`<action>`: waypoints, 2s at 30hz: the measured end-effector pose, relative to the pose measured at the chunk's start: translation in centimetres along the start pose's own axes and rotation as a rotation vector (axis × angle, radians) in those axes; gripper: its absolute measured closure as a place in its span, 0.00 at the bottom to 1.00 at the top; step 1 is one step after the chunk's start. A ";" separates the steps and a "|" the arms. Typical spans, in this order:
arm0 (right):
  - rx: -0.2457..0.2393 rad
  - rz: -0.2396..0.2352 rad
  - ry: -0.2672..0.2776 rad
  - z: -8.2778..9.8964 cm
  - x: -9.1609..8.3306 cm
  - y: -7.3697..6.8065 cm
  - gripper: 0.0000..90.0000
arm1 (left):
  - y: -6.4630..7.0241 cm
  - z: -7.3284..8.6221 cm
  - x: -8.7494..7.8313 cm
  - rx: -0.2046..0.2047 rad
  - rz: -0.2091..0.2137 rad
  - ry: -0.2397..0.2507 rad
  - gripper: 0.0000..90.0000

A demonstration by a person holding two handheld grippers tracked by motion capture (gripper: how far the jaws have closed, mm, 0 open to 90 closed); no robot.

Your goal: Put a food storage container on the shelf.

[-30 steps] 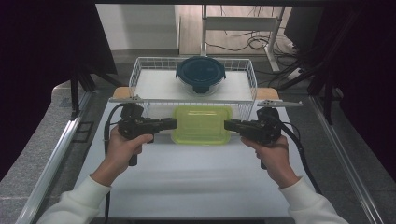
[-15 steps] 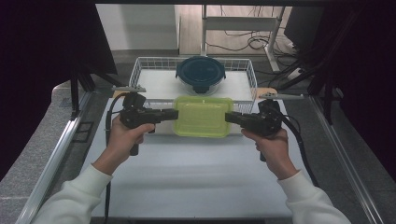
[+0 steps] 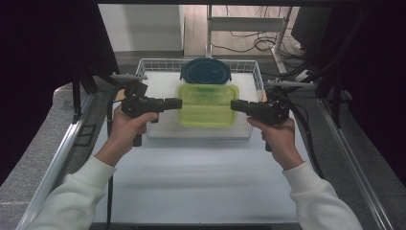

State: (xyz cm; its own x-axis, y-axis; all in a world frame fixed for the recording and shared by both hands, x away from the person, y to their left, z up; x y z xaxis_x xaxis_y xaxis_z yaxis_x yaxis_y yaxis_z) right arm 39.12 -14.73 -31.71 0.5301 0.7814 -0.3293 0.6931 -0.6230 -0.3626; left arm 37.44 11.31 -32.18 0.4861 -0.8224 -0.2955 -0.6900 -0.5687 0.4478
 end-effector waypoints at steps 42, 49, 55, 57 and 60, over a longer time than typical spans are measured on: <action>0.142 0.020 -0.032 -9.1 5.0 4.5 0.88 | -6.2 -8.9 2.9 -0.156 0.003 0.006 0.90; 0.207 0.030 -0.027 -9.8 6.0 5.6 0.87 | -7.5 -9.3 3.5 -0.246 0.014 0.010 0.90; 0.279 0.039 -0.024 -10.1 7.0 6.7 0.85 | -8.5 -9.7 4.4 -0.293 -0.006 0.015 0.86; 0.296 0.044 -0.020 -10.1 7.3 7.0 0.84 | -8.9 -9.7 4.6 -0.311 -0.007 0.017 0.85; 0.320 0.048 -0.021 -10.0 7.8 7.4 0.82 | -9.4 -9.7 4.9 -0.339 -0.001 0.019 0.84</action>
State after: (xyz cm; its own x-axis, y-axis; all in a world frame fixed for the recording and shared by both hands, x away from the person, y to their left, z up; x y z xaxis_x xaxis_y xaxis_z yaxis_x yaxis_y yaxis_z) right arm 53.27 -12.83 -28.21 0.5455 0.7522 -0.3696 0.4775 -0.6413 -0.6005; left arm 51.50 12.80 -29.65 0.4987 -0.8196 -0.2819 -0.4731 -0.5299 0.7038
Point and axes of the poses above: each handheld gripper's, and its own axes: x roughly forward along the jaws, z roughly out of its underside, y roughly to its right, the point moved 6 cm from there along x, roughly forward along the jaws, and after that the axes turned 4 degrees about y, right-handed, at the moved point
